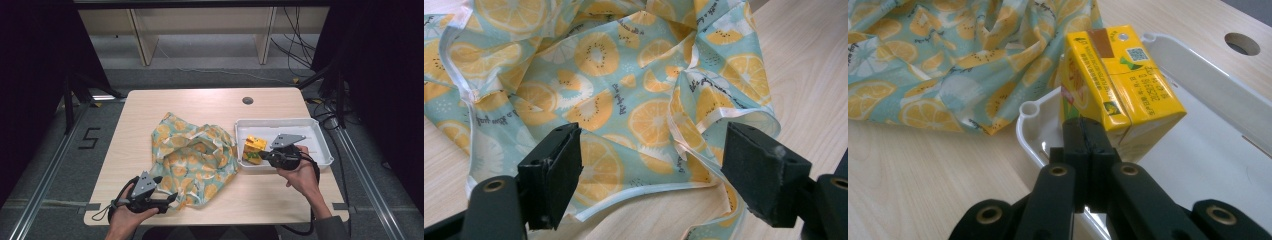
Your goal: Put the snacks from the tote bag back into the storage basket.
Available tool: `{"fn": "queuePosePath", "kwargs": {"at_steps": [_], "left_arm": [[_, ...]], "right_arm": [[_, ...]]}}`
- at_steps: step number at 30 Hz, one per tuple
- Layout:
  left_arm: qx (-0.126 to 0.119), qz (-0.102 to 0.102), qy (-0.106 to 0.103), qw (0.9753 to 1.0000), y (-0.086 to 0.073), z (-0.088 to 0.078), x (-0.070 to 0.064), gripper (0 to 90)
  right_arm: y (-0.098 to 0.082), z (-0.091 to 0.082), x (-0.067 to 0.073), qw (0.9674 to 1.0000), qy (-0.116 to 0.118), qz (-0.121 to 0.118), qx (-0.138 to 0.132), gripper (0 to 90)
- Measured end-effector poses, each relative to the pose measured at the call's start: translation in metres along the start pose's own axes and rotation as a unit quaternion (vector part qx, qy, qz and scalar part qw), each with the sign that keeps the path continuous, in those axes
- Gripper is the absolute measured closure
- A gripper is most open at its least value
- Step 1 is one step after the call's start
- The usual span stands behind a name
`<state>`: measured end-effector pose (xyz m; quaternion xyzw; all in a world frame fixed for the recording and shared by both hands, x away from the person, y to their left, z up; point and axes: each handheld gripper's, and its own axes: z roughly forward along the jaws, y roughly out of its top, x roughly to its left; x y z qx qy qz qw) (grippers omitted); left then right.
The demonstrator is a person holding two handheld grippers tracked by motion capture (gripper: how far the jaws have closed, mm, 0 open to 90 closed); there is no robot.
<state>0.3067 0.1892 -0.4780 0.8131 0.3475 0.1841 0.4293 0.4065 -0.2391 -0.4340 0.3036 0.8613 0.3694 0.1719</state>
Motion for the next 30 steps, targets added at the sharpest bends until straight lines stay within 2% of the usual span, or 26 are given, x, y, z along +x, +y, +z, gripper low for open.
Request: {"fn": "queuePosePath", "kwargs": {"at_steps": [7, 8, 9, 11, 12, 14, 15, 16, 18, 19, 20, 21, 22, 23, 24, 25, 26, 27, 29, 30], "left_arm": [[0.0, 0.004, 0.0, 1.0, 0.0, 0.0, 0.0, 23.4], [0.0, -0.001, 0.002, 1.0, 0.0, 0.0, 0.0, 23.4], [0.0, 0.005, 0.001, 1.0, 0.0, 0.0, 0.001, 23.4], [0.0, 0.006, -0.001, 1.0, 0.0, 0.0, 0.001, 23.5], [0.0, 0.006, -0.001, 1.0, 0.0, 0.0, 0.001, 23.5], [0.0, 0.005, 0.001, 1.0, 0.0, 0.0, 0.001, 23.5], [0.0, 0.005, 0.0, 1.0, 0.0, 0.0, 0.001, 23.4], [0.001, 0.006, 0.0, 1.0, 0.0, 0.0, 0.001, 23.5], [0.001, 0.007, 0.001, 1.0, 0.0, 0.0, 0.001, 23.5], [0.002, 0.007, 0.0, 1.0, 0.0, 0.0, 0.001, 23.5], [0.0, -0.002, 0.001, 1.0, 0.0, 0.0, 0.001, 23.5], [-0.001, -0.006, 0.0, 1.0, 0.0, 0.0, 0.0, 23.5], [-0.002, -0.007, 0.001, 1.0, 0.0, 0.0, 0.0, 23.5], [-0.001, -0.006, 0.003, 1.0, 0.0, -0.001, 0.0, 23.4], [-0.002, -0.007, 0.003, 1.0, 0.0, -0.001, 0.0, 23.5], [-0.002, -0.007, 0.003, 1.0, 0.0, -0.001, 0.001, 23.5], [-0.002, -0.007, 0.002, 1.0, 0.0, -0.001, 0.001, 23.4], [-0.002, -0.002, 0.004, 1.0, 0.0, -0.001, 0.002, 23.5], [-0.003, -0.007, 0.005, 1.0, -0.001, -0.001, 0.001, 23.5], [-0.002, -0.004, 0.005, 1.0, 0.0, -0.002, 0.002, 23.5]], "right_arm": [[-0.004, -0.002, -0.008, 0.9999, -0.011, -0.002, -0.003, 90.0], [-0.004, -0.002, -0.008, 0.9999, -0.01, 0.01, 0.0, 90.0], [-0.005, -0.002, -0.011, 0.9999, -0.012, -0.005, -0.004, 90.0], [-0.006, -0.004, -0.011, 0.9999, -0.008, 0.012, 0.003, 90.0], [-0.007, -0.004, -0.012, 0.9998, -0.015, 0.011, -0.004, 90.0], [-0.007, -0.004, -0.013, 0.9998, -0.008, 0.017, -0.001, 90.0], [-0.007, -0.004, -0.012, 0.9998, -0.012, 0.018, -0.001, 90.0], [-0.007, -0.004, -0.013, 0.9998, -0.015, 0.01, -0.007, 90.0], [-0.007, -0.004, -0.012, 0.9998, -0.017, 0.013, -0.005, 90.0], [-0.006, -0.005, -0.013, 0.9999, -0.01, 0.012, -0.001, 90.0], [-0.006, -0.005, -0.013, 0.9998, -0.011, 0.019, -0.005, 88.6], [-0.007, -0.005, -0.013, 0.9998, -0.004, 0.016, -0.007, 86.9], [-0.006, -0.006, -0.012, 0.9997, -0.002, 0.023, -0.007, 85.8], [-0.006, -0.006, -0.012, 0.9998, -0.002, 0.015, -0.015, 84.5], [-0.005, -0.007, -0.01, 0.9996, 0.003, 0.022, -0.017, 81.8], [-0.004, -0.009, -0.008, 0.9996, 0.005, 0.022, -0.016, 77.3], [-0.004, -0.009, -0.006, 0.9993, 0.007, 0.026, -0.026, 70.2], [-0.004, -0.01, -0.002, 0.9988, 0.01, 0.036, -0.033, 62.4], [-0.004, -0.011, 0.002, 0.9982, 0.009, 0.035, -0.048, 54.1], [-0.005, -0.012, 0.007, 0.9975, 0.007, 0.046, -0.053, 51.1]]}}
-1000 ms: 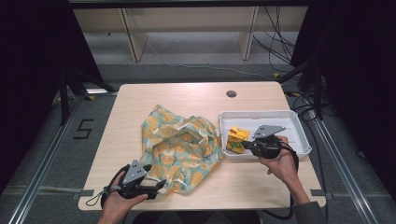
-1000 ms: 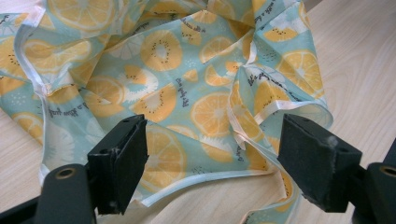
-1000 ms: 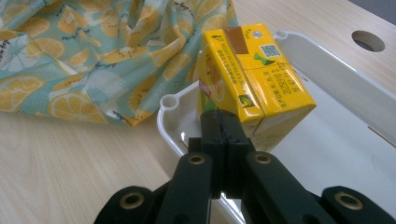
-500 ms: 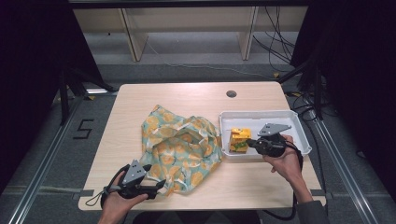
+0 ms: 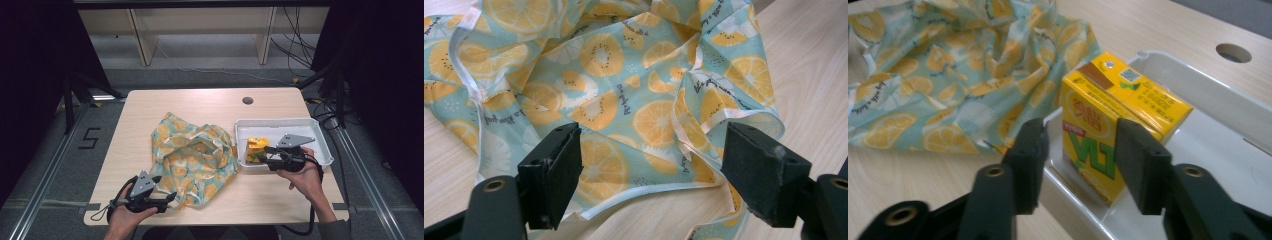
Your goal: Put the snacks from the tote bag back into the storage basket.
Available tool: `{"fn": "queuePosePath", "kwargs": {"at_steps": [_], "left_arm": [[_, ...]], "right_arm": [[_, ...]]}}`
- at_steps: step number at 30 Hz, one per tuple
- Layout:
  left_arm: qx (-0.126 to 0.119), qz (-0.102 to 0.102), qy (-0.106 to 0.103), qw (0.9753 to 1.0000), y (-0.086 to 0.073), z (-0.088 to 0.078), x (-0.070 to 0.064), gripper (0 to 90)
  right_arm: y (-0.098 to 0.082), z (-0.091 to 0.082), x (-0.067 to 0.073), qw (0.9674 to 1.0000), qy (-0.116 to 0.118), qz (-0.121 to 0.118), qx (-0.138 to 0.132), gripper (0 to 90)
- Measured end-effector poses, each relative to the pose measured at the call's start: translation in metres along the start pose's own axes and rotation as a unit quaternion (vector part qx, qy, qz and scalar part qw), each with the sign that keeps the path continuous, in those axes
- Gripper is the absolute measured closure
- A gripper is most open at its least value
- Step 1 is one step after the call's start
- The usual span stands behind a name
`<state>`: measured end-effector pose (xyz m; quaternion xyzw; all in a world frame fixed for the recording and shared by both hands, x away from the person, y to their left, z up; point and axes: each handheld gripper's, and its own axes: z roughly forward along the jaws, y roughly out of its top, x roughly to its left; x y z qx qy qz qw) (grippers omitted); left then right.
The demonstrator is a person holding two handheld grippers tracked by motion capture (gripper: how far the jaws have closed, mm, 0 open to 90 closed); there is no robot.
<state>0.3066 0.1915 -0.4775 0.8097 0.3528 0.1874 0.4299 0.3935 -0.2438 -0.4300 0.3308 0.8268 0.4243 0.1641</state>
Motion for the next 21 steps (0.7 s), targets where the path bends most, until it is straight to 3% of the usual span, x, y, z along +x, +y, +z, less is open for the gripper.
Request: {"fn": "queuePosePath", "kwargs": {"at_steps": [3, 4, 5, 7, 8, 10, 12, 13, 16, 17, 20, 21], "left_arm": [[0.0, 0.008, -0.002, 1.0, 0.001, 0.0, 0.0, 23.5], [0.0, 0.008, -0.002, 1.0, 0.001, 0.0, 0.0, 23.5], [-0.004, 0.003, -0.003, 1.0, 0.0, 0.0, 0.0, 23.5], [-0.004, 0.003, -0.003, 1.0, 0.001, 0.0, 0.0, 23.5], [0.0, 0.008, -0.002, 1.0, 0.001, 0.0, 0.001, 23.5], [-0.005, -0.004, -0.002, 1.0, 0.0, 0.001, -0.001, 23.5], [0.006, 0.005, 0.001, 1.0, 0.0, 0.0, 0.0, 23.5], [0.004, 0.001, -0.001, 1.0, 0.0, 0.001, -0.001, 23.5], [0.002, -0.001, -0.001, 1.0, 0.0, 0.001, -0.002, 23.5], [0.002, -0.001, -0.001, 1.0, 0.0, 0.001, -0.001, 23.5], [0.003, 0.001, 0.0, 1.0, 0.0, 0.0, -0.001, 23.5], [0.001, -0.002, -0.001, 1.0, 0.0, 0.001, -0.001, 23.5]], "right_arm": [[-0.002, -0.002, 0.006, 0.9996, 0.014, 0.003, -0.024, 48.0], [-0.003, -0.003, 0.008, 0.9995, 0.01, 0.006, -0.03, 46.3], [-0.003, -0.004, 0.009, 0.9993, 0.007, -0.007, -0.036, 44.9], [-0.004, -0.005, 0.014, 0.9994, 0.005, 0.009, -0.034, 42.1], [-0.005, -0.004, 0.014, 0.9988, -0.003, 0.001, -0.049, 40.6], [-0.006, -0.004, 0.018, 0.9986, -0.001, 0.018, -0.049, 38.8], [-0.007, -0.002, 0.016, 0.9985, 0.003, 0.003, -0.055, 38.7], [-0.008, -0.002, 0.018, 0.9983, 0.006, 0.013, -0.056, 38.0], [-0.009, 0.002, 0.018, 0.9982, 0.015, 0.011, -0.057, 36.3], [-0.01, 0.001, 0.021, 0.9983, 0.009, 0.024, -0.052, 36.0], [-0.011, 0.002, 0.02, 0.9984, 0.009, 0.015, -0.053, 34.7], [-0.011, 0.002, 0.018, 0.9986, 0.007, 0.002, -0.053, 34.3]]}}
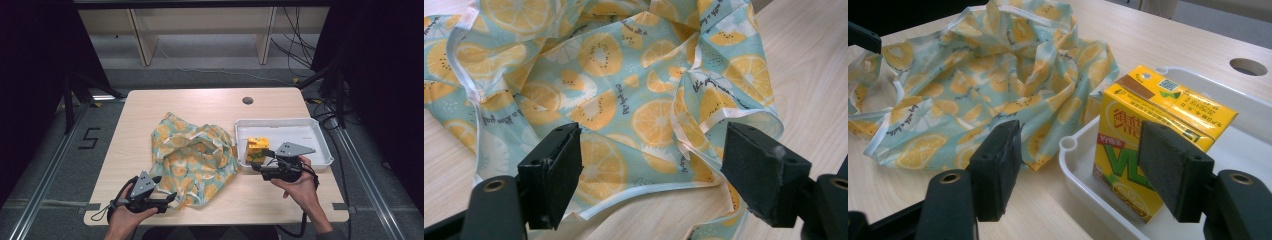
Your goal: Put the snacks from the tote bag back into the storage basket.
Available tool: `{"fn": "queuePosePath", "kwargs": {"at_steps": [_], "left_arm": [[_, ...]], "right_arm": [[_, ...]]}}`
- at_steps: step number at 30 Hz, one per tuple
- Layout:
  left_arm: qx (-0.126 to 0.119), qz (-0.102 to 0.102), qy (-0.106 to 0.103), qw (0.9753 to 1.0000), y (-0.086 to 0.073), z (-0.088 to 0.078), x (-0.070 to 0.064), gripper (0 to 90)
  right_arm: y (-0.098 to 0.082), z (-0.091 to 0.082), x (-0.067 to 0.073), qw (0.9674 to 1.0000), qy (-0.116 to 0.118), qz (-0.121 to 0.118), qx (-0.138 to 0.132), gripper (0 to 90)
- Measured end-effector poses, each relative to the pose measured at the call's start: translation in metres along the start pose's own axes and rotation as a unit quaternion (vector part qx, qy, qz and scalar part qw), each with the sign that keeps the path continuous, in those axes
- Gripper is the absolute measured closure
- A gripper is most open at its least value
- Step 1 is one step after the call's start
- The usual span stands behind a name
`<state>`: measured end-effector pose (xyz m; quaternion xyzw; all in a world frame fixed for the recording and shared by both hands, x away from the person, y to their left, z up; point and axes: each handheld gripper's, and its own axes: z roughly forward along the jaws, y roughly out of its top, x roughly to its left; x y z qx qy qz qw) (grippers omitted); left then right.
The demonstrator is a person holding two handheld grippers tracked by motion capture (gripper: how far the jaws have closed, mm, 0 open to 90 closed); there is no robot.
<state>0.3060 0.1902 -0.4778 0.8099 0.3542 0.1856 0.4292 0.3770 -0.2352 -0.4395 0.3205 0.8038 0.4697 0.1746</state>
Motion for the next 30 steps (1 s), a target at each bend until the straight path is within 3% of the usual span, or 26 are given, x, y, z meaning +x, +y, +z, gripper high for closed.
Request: {"fn": "queuePosePath", "kwargs": {"at_steps": [2, 3, 4, 5, 7, 8, 9, 12, 13, 14, 15, 16, 18, 19, 20, 21, 22, 25, 27, 28, 29, 30], "left_arm": [[0.0, 0.0, -0.003, 1.0, 0.0, 0.0, 0.0, 23.5], [0.01, 0.013, 0.001, 0.9999, 0.0, -0.001, 0.002, 23.5], [0.008, 0.01, -0.004, 0.9999, 0.0, -0.001, 0.001, 23.5], [0.004, 0.009, -0.004, 0.9999, 0.0, -0.001, 0.001, 23.5], [-0.001, -0.007, -0.003, 1.0, -0.001, 0.0, -0.001, 23.5], [0.002, 0.004, -0.002, 1.0, 0.0, -0.001, 0.0, 23.5], [0.008, 0.02, -0.004, 0.9998, 0.0, -0.002, 0.002, 23.5], [-0.002, -0.002, -0.005, 1.0, 0.0, 0.0, -0.002, 23.4], [0.002, 0.002, -0.005, 1.0, 0.0, -0.001, -0.002, 23.5], [0.005, 0.008, -0.005, 0.9999, 0.0, -0.001, -0.002, 23.5], [-0.002, 0.011, -0.005, 0.9999, 0.0, 0.0, -0.002, 23.4], [-0.001, 0.009, -0.006, 0.9999, 0.0, 0.0, -0.002, 23.5], [0.002, 0.008, -0.007, 0.9999, 0.0, 0.001, -0.002, 23.4], [0.004, -0.002, -0.007, 1.0, -0.001, 0.002, -0.004, 23.4], [-0.001, 0.005, -0.01, 0.9999, -0.001, 0.002, -0.004, 23.4], [0.008, 0.018, -0.011, 0.9997, -0.001, 0.001, -0.002, 23.4], [0.01, 0.017, -0.011, 0.9997, 0.0, 0.0, -0.003, 23.4], [0.002, -0.002, -0.01, 0.9999, -0.001, 0.002, -0.006, 23.4], [0.002, 0.0, -0.009, 1.0, -0.002, 0.002, -0.006, 23.4], [0.012, 0.014, -0.011, 0.9998, -0.002, 0.0, -0.005, 23.4], [0.005, 0.012, -0.011, 0.9999, -0.003, 0.001, -0.006, 23.4], [0.006, 0.001, -0.011, 0.9999, -0.004, 0.001, -0.008, 23.4]], "right_arm": [[-0.002, 0.0, 0.002, 0.9999, -0.005, 0.014, -0.004, 34.1], [-0.002, -0.001, 0.003, 0.9999, -0.003, 0.017, 0.003, 33.9], [-0.003, -0.002, 0.001, 1.0, -0.002, 0.009, 0.002, 33.6], [-0.004, -0.004, 0.004, 0.9997, -0.004, 0.026, 0.003, 33.4], [-0.006, -0.005, 0.005, 0.9997, -0.008, 0.023, -0.002, 32.3], [-0.007, -0.007, 0.006, 0.9995, -0.009, 0.03, 0.0, 31.8], [-0.009, -0.008, 0.006, 0.9997, -0.011, 0.019, -0.005, 31.2], [-0.018, -0.012, 0.011, 0.9992, -0.015, 0.038, -0.001, 30.1], [-0.021, -0.013, 0.011, 0.9992, -0.009, 0.04, 0.0, 29.6], [-0.024, -0.014, 0.011, 0.9993, -0.02, 0.033, -0.004, 28.8], [-0.028, -0.015, 0.014, 0.9989, -0.016, 0.044, 0.004, 28.5], [-0.031, -0.016, 0.013, 0.9992, -0.015, 0.036, 0.007, 28.5], [-0.037, -0.017, 0.017, 0.9986, -0.005, 0.052, 0.011, 28.2], [-0.039, -0.018, 0.018, 0.9983, -0.002, 0.057, 0.013, 27.3], [-0.041, -0.019, 0.021, 0.9981, -0.003, 0.059, 0.019, 26.5], [-0.042, -0.019, 0.022, 0.9986, -0.001, 0.051, 0.016, 26.1], [-0.043, -0.02, 0.026, 0.9981, -0.003, 0.058, 0.021, 25.8], [-0.045, -0.02, 0.027, 0.999, 0.004, 0.034, 0.028, 23.6], [-0.047, -0.02, 0.029, 0.999, -0.007, 0.018, 0.04, 22.0], [-0.048, -0.02, 0.03, 0.9989, 0.003, 0.02, 0.043, 22.0], [-0.049, -0.021, 0.033, 0.9985, -0.006, 0.025, 0.048, 21.9], [-0.05, -0.021, 0.032, 0.9988, -0.01, 0.012, 0.045, 21.6]]}}
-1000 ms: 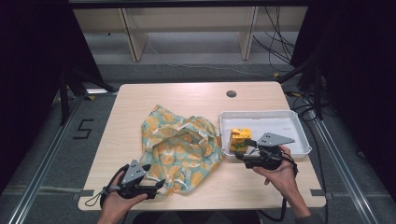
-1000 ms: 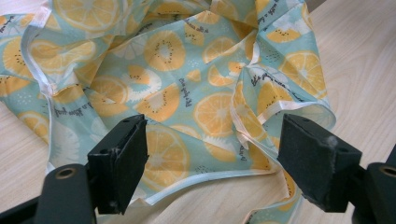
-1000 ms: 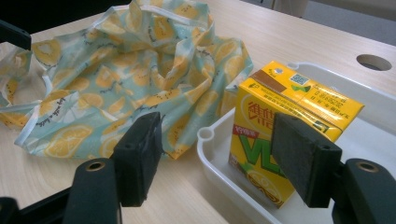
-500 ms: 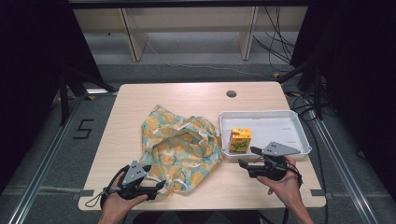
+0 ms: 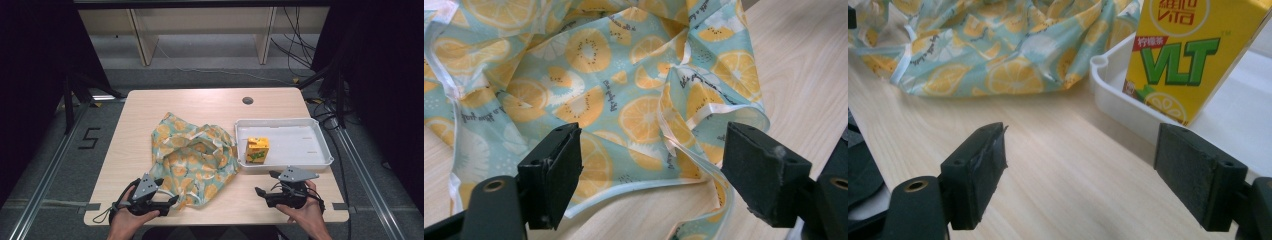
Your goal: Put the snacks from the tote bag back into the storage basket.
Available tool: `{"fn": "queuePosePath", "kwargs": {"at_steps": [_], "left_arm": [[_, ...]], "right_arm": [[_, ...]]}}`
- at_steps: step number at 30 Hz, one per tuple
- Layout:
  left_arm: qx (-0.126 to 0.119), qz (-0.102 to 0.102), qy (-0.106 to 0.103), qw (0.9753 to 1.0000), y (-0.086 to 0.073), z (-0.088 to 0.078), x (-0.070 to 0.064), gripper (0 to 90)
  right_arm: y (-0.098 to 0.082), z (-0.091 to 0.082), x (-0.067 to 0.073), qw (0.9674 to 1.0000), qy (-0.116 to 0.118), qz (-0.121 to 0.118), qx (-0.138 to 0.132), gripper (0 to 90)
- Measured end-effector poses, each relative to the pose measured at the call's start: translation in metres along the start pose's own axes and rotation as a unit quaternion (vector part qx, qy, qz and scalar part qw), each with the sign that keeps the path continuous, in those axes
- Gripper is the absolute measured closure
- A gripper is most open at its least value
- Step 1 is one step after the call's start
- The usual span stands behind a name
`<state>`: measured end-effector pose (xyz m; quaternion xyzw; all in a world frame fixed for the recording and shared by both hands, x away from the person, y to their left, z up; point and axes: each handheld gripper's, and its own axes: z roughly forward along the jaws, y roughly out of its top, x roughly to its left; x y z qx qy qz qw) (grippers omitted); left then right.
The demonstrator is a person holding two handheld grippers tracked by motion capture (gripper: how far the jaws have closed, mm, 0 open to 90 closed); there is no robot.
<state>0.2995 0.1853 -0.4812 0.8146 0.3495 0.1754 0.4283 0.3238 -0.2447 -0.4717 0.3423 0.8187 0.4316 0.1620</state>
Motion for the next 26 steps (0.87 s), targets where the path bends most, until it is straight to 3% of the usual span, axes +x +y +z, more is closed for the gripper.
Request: {"fn": "queuePosePath", "kwargs": {"at_steps": [1, 3, 4, 5, 6, 8, 9, 10, 12, 13, 16, 20, 22, 26], "left_arm": [[-0.002, -0.001, 0.001, 1.0, 0.0, 0.0, -0.001, 23.4], [0.006, 0.019, 0.003, 0.9998, -0.001, -0.003, 0.001, 23.4], [-0.008, 0.006, 0.001, 1.0, -0.002, -0.001, -0.001, 23.4], [0.007, 0.02, 0.001, 0.9998, -0.002, -0.003, 0.001, 23.3], [-0.002, -0.002, 0.003, 1.0, -0.004, -0.002, -0.003, 23.3], [0.008, 0.016, 0.001, 0.9998, -0.004, -0.004, -0.002, 23.3], [-0.002, 0.0, 0.001, 1.0, -0.005, -0.002, -0.004, 23.3], [-0.003, -0.001, 0.002, 1.0, -0.005, -0.002, -0.005, 23.3], [0.0, 0.013, 0.005, 0.9999, -0.005, -0.002, -0.004, 23.3], [-0.004, -0.003, 0.004, 1.0, -0.006, 0.0, -0.006, 23.3], [0.01, 0.012, 0.005, 0.9999, -0.006, -0.001, -0.003, 23.3], [0.002, 0.001, 0.008, 1.0, -0.006, 0.0, -0.004, 23.2], [-0.001, -0.002, 0.006, 1.0, -0.007, 0.001, -0.004, 23.3], [0.001, 0.011, 0.006, 0.9999, -0.006, 0.0, -0.003, 23.3]], "right_arm": [[-0.001, -0.001, 0.002, 1.0, 0.0, 0.006, 0.007, 20.7], [-0.004, -0.001, 0.002, 0.9998, 0.005, 0.003, 0.019, 19.7], [-0.006, 0.0, 0.003, 0.9996, 0.005, 0.001, 0.028, 19.5], [-0.008, 0.0, 0.005, 0.9993, 0.005, 0.006, 0.036, 19.2], [-0.01, 0.0, 0.003, 0.9992, 0.0, -0.011, 0.039, 19.0], [-0.014, 0.0, 0.007, 0.9984, 0.004, 0.004, 0.056, 19.0], [-0.015, 0.0, 0.005, 0.9984, 0.001, -0.01, 0.055, 19.0], [-0.017, -0.001, 0.005, 0.9984, -0.001, -0.011, 0.056, 19.1], [-0.019, -0.002, 0.005, 0.9983, -0.004, -0.011, 0.057, 19.5], [-0.021, -0.003, 0.005, 0.9983, -0.002, -0.006, 0.058, 19.5], [-0.023, -0.005, 0.004, 0.9978, -0.003, -0.001, 0.066, 19.4], [-0.026, -0.005, 0.003, 0.9978, -0.005, 0.001, 0.067, 19.5], [-0.026, -0.004, 0.001, 0.9979, -0.007, -0.011, 0.063, 19.6], [-0.026, -0.005, 0.001, 0.9977, -0.006, -0.004, 0.067, 19.7]]}}
